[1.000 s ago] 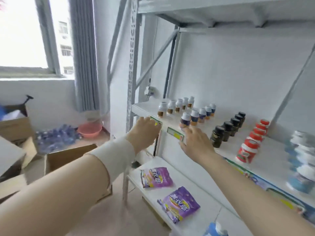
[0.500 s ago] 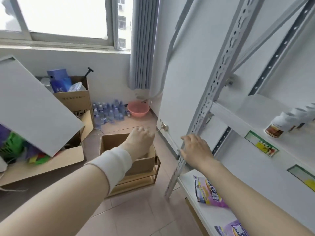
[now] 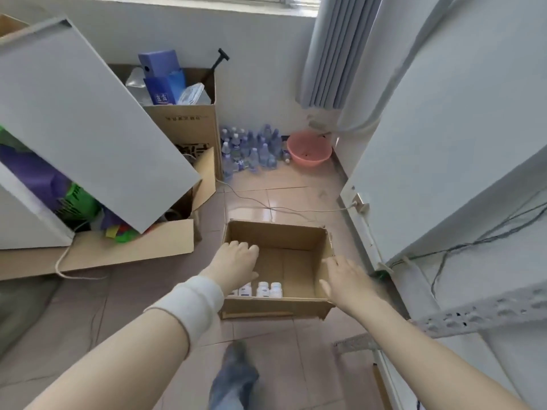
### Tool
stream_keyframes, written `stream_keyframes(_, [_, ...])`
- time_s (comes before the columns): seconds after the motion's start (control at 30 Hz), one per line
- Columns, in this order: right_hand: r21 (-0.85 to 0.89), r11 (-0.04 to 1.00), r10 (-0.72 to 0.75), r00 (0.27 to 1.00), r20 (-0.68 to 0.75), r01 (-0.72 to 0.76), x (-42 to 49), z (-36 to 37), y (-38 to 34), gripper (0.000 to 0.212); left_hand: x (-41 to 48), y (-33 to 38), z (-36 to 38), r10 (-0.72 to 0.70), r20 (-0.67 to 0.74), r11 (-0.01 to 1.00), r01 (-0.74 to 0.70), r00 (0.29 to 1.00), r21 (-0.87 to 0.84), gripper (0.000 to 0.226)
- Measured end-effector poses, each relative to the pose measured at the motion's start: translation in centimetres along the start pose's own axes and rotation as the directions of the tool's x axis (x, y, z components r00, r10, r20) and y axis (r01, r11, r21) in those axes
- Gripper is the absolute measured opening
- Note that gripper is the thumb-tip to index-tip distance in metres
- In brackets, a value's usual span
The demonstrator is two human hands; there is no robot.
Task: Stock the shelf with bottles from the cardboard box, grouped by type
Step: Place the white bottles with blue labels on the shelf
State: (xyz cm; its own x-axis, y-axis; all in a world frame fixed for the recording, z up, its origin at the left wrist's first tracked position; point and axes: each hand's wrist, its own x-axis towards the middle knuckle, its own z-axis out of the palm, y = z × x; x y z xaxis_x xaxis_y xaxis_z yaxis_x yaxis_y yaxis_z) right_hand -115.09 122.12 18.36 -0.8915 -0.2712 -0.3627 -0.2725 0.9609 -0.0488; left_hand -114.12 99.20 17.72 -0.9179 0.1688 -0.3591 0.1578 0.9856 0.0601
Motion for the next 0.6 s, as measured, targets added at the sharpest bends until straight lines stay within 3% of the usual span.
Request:
stream_keyframes(0.27, [0.075,0.987,0.108,0.923,0.37,-0.145,9.8,9.5,-2.3,0.047,9.3,-4.5,8.7,-0.023,0.318,0.982,0.081,0.948,-0.172,0.04])
stream_keyframes(0.47, [0.211,0.947,0.109,0.859,0.5,-0.243,16.8,18.3,-2.0,0.042,16.2,-4.8,18.0,-0.015,0.483,0.951,0.162,0.876,-0.264,0.044])
stream_keyframes(0.6, [0.251,0.892,0.143,0.761,0.633,-0.376,21.7,25.6,-1.0,0.049,21.2,-3.5,25.4,-0.05,0.556,0.897,0.282,0.83,-0.341,0.044])
